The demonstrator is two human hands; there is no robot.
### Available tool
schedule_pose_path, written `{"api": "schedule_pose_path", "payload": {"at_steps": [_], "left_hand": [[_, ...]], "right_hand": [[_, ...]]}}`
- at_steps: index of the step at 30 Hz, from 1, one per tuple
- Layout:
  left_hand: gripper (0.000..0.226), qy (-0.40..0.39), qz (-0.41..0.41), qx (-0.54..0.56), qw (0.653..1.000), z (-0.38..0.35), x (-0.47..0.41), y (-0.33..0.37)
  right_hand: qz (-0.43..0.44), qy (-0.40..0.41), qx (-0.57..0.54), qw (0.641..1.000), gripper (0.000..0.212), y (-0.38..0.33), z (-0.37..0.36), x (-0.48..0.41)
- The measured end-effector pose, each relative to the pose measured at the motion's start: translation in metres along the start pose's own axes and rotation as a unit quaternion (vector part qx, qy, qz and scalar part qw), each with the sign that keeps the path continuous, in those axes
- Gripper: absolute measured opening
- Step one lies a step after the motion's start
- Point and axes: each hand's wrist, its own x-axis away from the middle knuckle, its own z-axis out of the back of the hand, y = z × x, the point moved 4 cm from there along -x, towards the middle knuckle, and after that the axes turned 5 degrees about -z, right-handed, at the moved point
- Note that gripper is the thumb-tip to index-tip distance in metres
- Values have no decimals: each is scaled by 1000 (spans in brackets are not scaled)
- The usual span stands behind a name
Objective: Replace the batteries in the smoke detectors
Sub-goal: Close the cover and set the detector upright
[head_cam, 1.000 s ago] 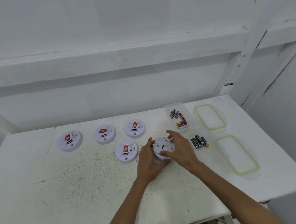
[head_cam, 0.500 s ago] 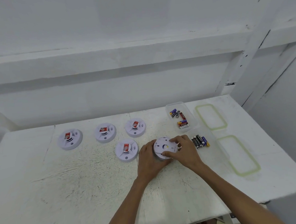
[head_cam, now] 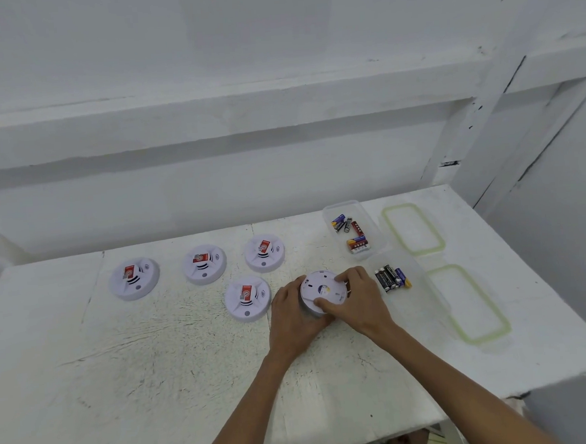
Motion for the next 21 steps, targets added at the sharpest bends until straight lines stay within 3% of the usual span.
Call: {"api": "schedule_pose_path", "payload": {"at_steps": [7,12,17,21], "left_hand": [[103,0,-2,6,1000,-4,1,-5],[81,6,-15,20,1000,1,0,5],[105,-6,-3,29,1000,1,1,1],[89,11,-23,32,999,5,1,9]], "right_hand": [[18,-45,2,999,76,2,-2,-1],[60,-19,54,997,73,0,-3,-4],[120,-10,121,985,73,-11,-5,-8],[106,-15,151,983,78,-20,-9,-12]]}}
